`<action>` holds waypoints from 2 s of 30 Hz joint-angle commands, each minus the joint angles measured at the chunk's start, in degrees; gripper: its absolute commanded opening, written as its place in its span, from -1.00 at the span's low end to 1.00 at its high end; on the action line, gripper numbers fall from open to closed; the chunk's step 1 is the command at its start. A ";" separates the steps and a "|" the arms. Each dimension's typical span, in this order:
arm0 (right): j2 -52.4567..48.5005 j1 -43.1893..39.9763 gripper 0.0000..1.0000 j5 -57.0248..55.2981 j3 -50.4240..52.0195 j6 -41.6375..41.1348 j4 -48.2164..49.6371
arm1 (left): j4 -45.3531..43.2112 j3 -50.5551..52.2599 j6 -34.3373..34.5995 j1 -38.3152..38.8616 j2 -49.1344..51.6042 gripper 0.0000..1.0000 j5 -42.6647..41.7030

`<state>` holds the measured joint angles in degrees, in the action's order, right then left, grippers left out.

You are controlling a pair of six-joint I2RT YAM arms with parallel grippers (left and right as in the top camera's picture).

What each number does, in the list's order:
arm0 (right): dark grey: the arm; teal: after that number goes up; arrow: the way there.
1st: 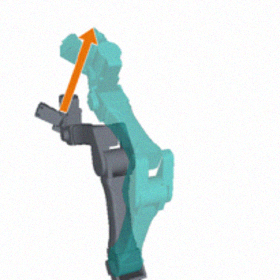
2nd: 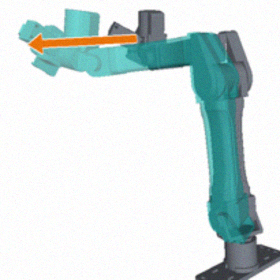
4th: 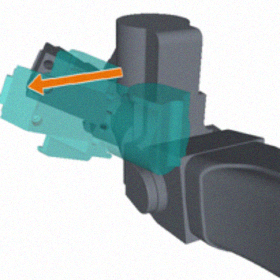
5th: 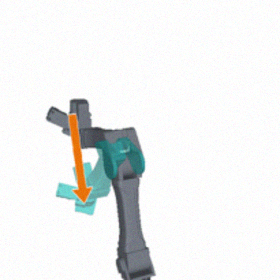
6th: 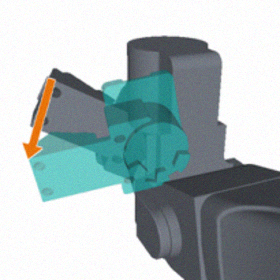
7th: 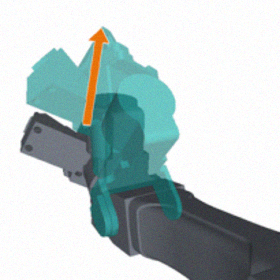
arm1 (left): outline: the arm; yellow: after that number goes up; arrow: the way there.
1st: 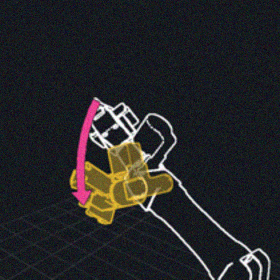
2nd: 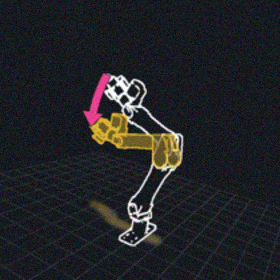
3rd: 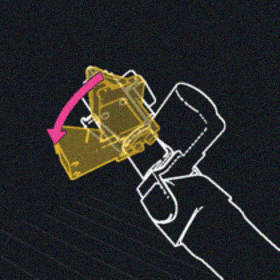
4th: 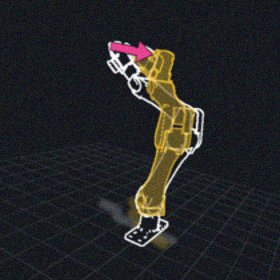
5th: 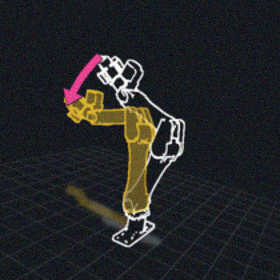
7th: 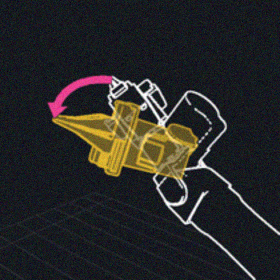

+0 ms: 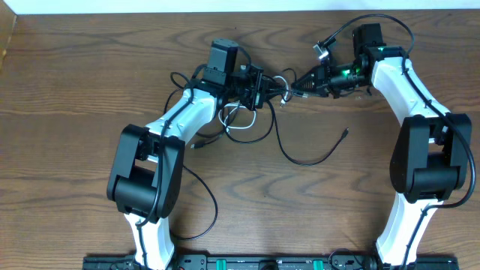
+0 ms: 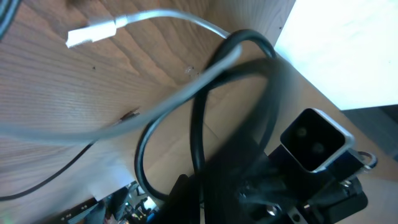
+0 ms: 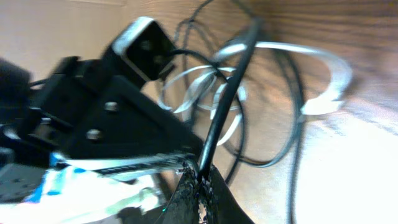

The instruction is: Untangle cables

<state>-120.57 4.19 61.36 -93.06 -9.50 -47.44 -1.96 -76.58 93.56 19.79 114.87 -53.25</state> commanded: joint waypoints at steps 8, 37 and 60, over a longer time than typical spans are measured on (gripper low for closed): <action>1.20 -0.09 -0.98 -20.35 -0.57 6.99 -6.27 | 3.02 -0.46 -2.91 -1.81 -0.74 -0.85 2.84; 1.20 -0.09 0.02 -3.34 -0.52 4.22 0.33 | 3.23 -0.46 -24.02 -2.21 -0.74 -0.85 -0.44; 1.20 0.68 0.10 -5.29 -0.52 1.75 -0.11 | 8.33 -0.46 -26.05 -1.81 -0.74 -0.85 5.60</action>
<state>-120.57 4.38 55.88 -93.08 -8.45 -49.36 6.22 -76.58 68.73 18.06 114.87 -47.03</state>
